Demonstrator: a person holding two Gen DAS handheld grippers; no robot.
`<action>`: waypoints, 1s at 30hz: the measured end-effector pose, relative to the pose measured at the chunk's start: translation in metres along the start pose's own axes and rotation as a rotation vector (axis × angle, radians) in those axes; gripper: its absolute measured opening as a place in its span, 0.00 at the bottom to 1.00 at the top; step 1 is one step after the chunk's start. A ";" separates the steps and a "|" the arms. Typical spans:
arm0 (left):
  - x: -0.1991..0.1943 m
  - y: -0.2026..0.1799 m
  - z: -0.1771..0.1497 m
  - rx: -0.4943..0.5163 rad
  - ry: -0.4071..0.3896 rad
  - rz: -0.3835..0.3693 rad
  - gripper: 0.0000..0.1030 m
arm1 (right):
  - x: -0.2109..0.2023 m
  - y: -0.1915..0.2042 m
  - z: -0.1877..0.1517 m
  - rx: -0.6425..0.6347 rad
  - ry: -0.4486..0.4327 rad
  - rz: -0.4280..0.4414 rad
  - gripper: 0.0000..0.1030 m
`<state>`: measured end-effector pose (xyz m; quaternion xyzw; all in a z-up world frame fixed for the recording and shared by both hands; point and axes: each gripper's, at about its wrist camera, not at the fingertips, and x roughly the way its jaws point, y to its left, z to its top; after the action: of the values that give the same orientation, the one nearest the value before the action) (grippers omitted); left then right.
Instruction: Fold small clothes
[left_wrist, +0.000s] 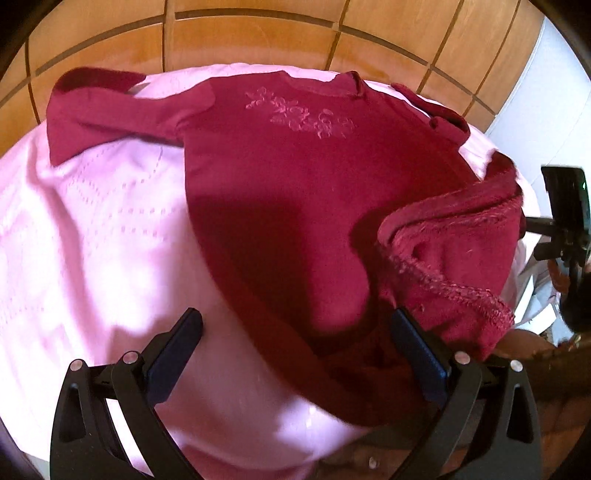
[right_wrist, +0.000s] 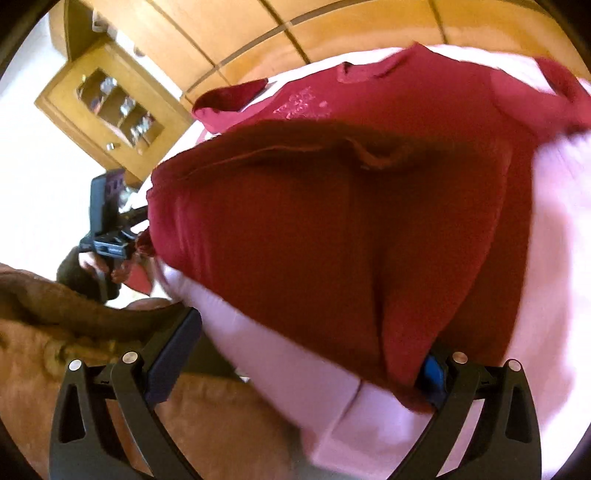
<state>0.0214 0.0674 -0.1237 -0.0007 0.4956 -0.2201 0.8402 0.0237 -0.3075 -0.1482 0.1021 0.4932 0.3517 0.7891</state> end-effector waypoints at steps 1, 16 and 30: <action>-0.001 0.001 -0.003 0.009 0.003 -0.003 0.98 | -0.004 -0.001 -0.008 0.015 -0.011 0.008 0.97; -0.052 0.077 -0.006 -0.224 -0.118 0.057 0.98 | -0.092 -0.047 -0.055 0.244 -0.220 -0.282 0.97; -0.016 0.122 0.034 -0.602 -0.243 0.109 0.98 | -0.066 -0.057 0.061 0.380 -0.432 -0.569 0.97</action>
<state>0.0887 0.1765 -0.1199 -0.2488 0.4340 -0.0168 0.8657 0.0843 -0.3809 -0.1006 0.1773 0.3806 -0.0079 0.9075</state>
